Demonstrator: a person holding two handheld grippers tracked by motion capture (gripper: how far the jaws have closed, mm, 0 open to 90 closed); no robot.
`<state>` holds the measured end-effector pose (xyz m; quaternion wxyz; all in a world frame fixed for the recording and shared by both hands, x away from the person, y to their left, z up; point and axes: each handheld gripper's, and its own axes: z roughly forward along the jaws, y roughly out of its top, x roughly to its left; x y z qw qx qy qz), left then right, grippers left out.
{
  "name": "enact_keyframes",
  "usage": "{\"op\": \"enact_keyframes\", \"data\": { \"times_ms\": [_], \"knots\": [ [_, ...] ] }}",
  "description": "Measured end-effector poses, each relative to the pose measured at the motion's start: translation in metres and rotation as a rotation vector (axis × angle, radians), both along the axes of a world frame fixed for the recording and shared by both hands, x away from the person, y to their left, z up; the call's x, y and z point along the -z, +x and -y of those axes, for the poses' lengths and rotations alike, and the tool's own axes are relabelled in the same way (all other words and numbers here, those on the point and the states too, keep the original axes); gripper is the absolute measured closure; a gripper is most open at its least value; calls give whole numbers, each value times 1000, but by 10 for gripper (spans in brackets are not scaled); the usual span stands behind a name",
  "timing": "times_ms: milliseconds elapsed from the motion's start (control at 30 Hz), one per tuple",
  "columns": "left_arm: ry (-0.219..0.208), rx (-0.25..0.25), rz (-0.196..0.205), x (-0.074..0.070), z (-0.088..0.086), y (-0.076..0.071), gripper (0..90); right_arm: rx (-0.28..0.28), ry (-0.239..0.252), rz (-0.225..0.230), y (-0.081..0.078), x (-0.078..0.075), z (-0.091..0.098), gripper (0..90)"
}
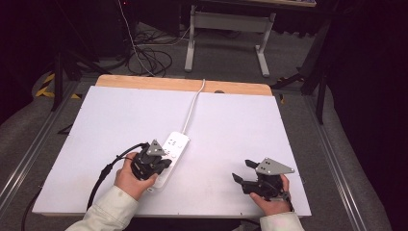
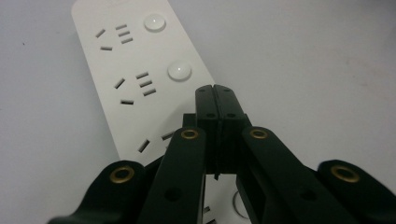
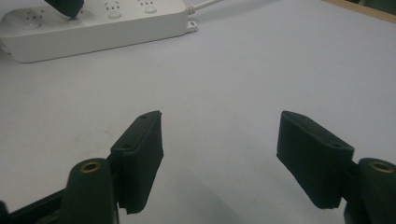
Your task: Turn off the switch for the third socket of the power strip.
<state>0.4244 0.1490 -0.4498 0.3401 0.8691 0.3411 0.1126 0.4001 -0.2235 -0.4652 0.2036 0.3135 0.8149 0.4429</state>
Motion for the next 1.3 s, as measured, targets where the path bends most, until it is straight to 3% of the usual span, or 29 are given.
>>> {"op": "enact_keyframes", "data": {
  "times_ms": [100,300,533,833,967,1100,1300],
  "knots": [
    [-18,-4,4,-4,-2,-1,900,0,-1,-3,1,1,0,318],
    [-12,3,6,-6,-3,-2,900,0,-1,-2,0,0,0,318],
    [3,22,43,-17,-2,-8,900,0,-2,-2,0,0,0,318],
    [-7,21,58,-22,-4,-11,897,-1,-2,-1,0,0,0,319],
    [-40,32,58,-25,-6,-12,744,-1,-3,-2,0,0,0,319],
    [-58,27,89,-29,-8,-14,606,-1,-4,-1,0,0,0,319],
    [-84,30,102,-36,-15,-16,469,-3,-5,0,0,0,-1,318]
  ]
}}
